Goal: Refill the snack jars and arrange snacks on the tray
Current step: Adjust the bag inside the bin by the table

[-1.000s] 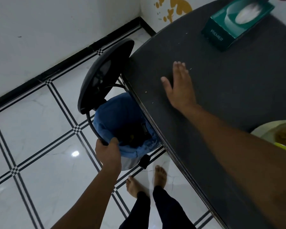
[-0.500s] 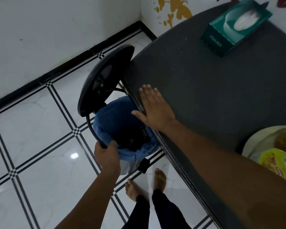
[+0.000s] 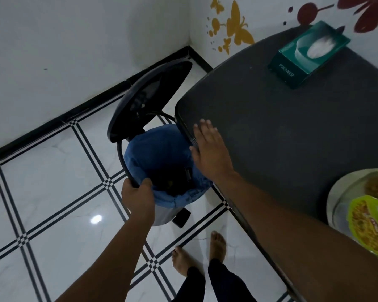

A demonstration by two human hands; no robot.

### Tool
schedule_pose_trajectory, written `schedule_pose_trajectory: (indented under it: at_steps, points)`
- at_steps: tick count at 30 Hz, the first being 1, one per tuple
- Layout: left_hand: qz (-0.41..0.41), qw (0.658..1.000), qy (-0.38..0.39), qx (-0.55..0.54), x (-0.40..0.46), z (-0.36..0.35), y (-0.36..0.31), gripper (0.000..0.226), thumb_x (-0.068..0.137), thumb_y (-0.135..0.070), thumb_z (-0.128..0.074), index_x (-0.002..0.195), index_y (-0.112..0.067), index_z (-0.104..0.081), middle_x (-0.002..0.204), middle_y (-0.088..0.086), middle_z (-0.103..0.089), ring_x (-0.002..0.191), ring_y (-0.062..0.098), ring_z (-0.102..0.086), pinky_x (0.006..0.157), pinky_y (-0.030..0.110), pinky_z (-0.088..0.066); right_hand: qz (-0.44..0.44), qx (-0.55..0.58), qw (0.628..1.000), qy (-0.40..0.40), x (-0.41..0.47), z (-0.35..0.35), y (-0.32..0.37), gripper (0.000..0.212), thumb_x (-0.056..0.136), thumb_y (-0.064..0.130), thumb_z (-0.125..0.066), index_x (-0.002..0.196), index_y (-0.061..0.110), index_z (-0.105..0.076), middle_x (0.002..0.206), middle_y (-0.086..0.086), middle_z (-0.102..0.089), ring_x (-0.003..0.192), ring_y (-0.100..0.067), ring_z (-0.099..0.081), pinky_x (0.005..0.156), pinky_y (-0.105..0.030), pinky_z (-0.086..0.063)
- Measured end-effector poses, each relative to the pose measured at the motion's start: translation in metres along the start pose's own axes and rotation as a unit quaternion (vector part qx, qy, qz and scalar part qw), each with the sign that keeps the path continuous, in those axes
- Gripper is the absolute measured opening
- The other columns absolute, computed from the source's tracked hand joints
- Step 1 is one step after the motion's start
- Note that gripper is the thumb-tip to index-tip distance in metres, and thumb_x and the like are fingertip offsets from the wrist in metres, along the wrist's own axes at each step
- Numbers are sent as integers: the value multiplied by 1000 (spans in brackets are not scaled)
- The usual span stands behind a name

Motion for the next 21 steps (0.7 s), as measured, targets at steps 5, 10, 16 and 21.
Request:
schedule_pose_trajectory:
  at_steps: [5,10,16,21]
  points:
    - [-17,1000,-12,-8,10,7,-17,20,81,-4,-66,76,-17,-52,71,-3,-54,62,11,-49,56,26,-44,136,-64,983,110,-2,-19,33,56,110,18,-36,161,13,-16,169,-12,-13,156,-27,-11,127,-37,-13]
    - [-53,999,-12,10,23,21,-59,19,83,-6,-66,77,-17,-52,71,0,-56,62,14,-53,55,28,-45,110,19,985,135,23,-2,84,68,100,1,-48,160,21,-23,155,-12,-44,131,-30,-53,105,-42,-48]
    - [-94,994,-46,39,58,39,-125,15,81,-14,-62,76,-20,-51,71,-1,-57,62,15,-54,55,29,-42,105,70,980,156,66,7,115,52,103,10,-44,154,19,-40,154,-7,-46,137,-31,-48,109,-48,-43]
    - [-112,990,-48,72,105,28,-179,7,80,-20,-60,84,-20,-55,78,2,-61,68,19,-59,60,32,-46,105,79,979,155,122,1,114,56,103,44,-46,157,42,-28,165,1,-26,145,-28,-37,117,-44,-35]
Point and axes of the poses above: each hand's wrist, its own x-axis towards the middle knuckle, its own z-axis out of the back of the hand, y = z × x, the point moved 8 cm from there along x, towards the middle knuckle
